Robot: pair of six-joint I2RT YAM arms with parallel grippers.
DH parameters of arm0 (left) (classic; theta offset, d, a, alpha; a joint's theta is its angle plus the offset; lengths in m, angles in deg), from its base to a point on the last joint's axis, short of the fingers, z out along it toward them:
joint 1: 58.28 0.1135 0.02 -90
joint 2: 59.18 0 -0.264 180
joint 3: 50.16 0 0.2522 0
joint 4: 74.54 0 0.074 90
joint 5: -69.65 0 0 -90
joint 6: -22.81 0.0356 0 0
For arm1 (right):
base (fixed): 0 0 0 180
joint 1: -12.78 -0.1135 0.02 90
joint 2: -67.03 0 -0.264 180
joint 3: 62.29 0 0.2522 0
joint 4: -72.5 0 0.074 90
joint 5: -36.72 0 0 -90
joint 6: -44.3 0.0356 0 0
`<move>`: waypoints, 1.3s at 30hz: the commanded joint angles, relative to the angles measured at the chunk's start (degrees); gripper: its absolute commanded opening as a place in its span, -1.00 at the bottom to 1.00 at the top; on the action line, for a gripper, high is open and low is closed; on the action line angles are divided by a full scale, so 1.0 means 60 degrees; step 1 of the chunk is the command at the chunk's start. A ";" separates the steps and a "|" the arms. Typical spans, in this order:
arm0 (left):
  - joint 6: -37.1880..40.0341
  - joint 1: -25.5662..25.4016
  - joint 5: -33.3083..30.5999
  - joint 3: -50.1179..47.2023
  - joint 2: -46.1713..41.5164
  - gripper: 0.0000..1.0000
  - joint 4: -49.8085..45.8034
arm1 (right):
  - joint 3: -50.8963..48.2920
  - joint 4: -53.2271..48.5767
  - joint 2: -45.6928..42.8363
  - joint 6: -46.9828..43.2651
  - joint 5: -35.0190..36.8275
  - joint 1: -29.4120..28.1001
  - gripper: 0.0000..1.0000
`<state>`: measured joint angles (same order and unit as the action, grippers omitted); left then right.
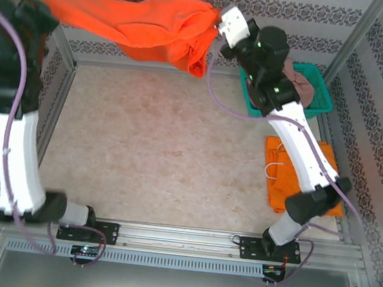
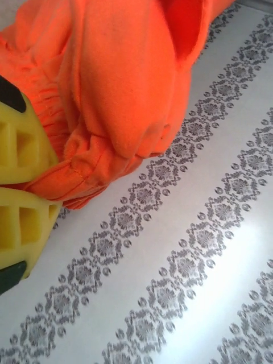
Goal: Fold and stack the shorts
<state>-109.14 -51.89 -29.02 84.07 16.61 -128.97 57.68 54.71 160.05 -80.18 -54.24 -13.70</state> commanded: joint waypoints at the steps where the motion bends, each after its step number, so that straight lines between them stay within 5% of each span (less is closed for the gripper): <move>1: -0.0005 0.0047 0.0067 -0.4250 -0.1954 -1.00 0.1682 | -0.2653 0.0522 -0.0514 -0.1388 -0.1084 0.0102 -1.00; 8: -0.1229 -0.0055 0.0166 -1.0183 -0.5494 -1.00 0.0859 | -0.7501 -0.0570 -0.2250 -0.2771 -0.0845 -0.1342 -1.00; 13: -0.0904 -0.0055 -0.0682 -1.1478 -0.6272 -1.00 -0.0407 | -0.9118 -0.1520 -0.2787 -0.1598 0.0143 -0.2660 -1.00; 27: 0.0041 -0.0055 -0.1046 -1.1171 -0.5492 -1.00 -0.0392 | -0.8859 -0.4007 -0.2920 0.1938 -0.0068 -0.3143 -1.00; 39: 0.0641 -0.0058 -0.0824 -0.8226 -0.2181 -1.00 0.1460 | -0.8211 -0.3364 -0.3535 0.3697 -0.0516 -0.1696 -1.00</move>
<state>-107.74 -51.93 -33.24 30.52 0.04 -125.65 5.97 33.05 140.11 -62.04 -56.03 -25.35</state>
